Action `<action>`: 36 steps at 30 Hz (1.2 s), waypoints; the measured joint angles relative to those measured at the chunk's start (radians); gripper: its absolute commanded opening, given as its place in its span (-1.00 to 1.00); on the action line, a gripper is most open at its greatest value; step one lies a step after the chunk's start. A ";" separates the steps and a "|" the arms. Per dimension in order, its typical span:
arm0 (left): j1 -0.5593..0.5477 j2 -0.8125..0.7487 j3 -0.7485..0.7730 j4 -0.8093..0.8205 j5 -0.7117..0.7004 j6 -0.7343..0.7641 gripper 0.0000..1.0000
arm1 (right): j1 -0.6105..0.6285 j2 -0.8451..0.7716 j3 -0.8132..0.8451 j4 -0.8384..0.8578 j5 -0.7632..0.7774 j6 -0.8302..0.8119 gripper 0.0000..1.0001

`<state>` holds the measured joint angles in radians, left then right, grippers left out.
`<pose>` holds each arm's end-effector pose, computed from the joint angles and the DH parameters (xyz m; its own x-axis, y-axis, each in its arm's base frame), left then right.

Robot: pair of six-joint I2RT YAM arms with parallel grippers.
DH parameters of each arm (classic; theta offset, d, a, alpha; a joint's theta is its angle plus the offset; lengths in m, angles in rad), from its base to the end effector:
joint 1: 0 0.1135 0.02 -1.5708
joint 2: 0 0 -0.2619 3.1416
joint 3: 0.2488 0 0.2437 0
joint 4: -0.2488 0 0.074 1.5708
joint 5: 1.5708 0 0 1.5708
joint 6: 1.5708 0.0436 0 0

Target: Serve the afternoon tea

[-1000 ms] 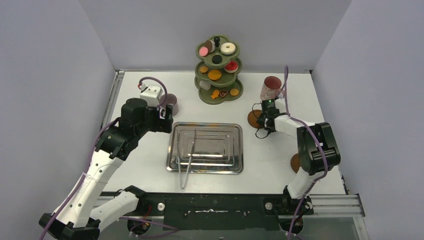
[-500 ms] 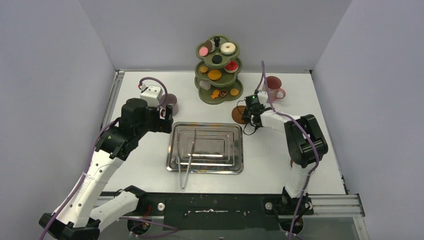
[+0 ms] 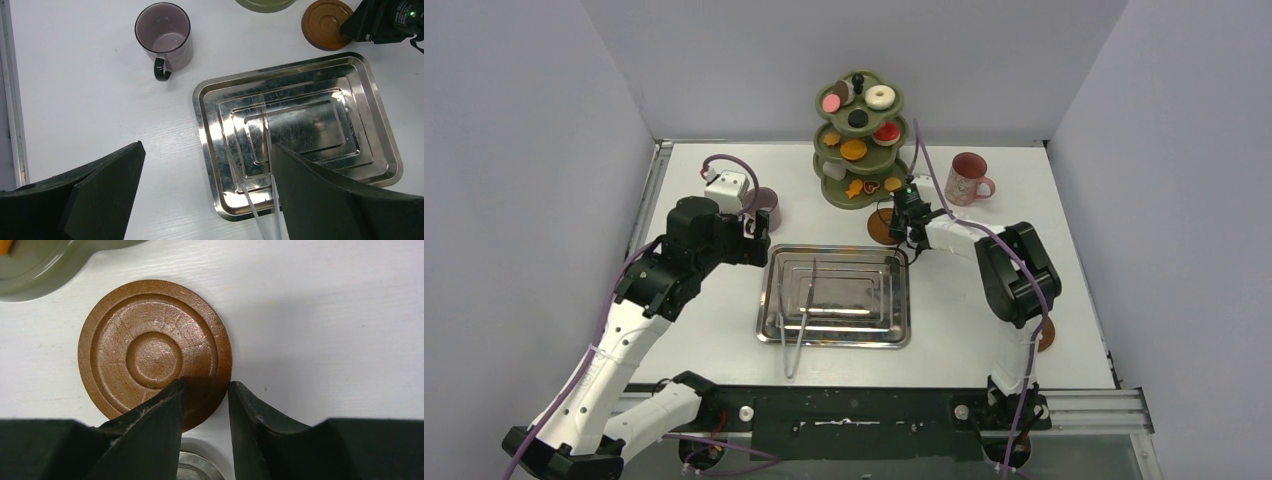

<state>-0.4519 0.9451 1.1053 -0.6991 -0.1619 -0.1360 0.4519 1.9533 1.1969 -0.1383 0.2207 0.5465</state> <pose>0.1746 -0.0769 0.3626 -0.4990 0.0935 -0.8616 0.2411 0.9699 -0.0344 0.3673 0.1677 0.1471 -0.7569 0.1963 -0.6234 0.1060 0.9781 0.1793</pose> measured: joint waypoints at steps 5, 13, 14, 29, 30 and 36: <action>0.000 0.000 0.000 0.000 -0.006 0.000 0.94 | 0.040 0.031 0.042 -0.001 0.000 -0.019 -0.30; 0.002 0.000 0.000 0.000 -0.010 0.000 0.94 | 0.120 0.087 0.123 -0.009 -0.001 -0.033 -0.31; 0.002 0.000 0.000 0.000 -0.011 0.000 0.94 | 0.127 0.092 0.130 -0.010 -0.002 -0.034 -0.30; 0.002 -0.001 0.000 0.000 -0.014 0.000 0.94 | 0.183 0.116 0.175 -0.045 0.003 -0.028 -0.26; 0.002 -0.001 -0.001 0.000 -0.014 0.000 0.94 | 0.184 0.122 0.187 -0.048 0.004 -0.025 -0.26; 0.002 -0.001 -0.002 0.000 -0.014 0.000 0.94 | 0.185 0.148 0.229 -0.072 0.006 -0.003 -0.25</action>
<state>-0.4500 0.9443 1.1038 -0.6987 -0.1764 -0.1364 0.6369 2.1010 1.4261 -0.2100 0.2272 0.5438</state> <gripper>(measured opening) 0.971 0.372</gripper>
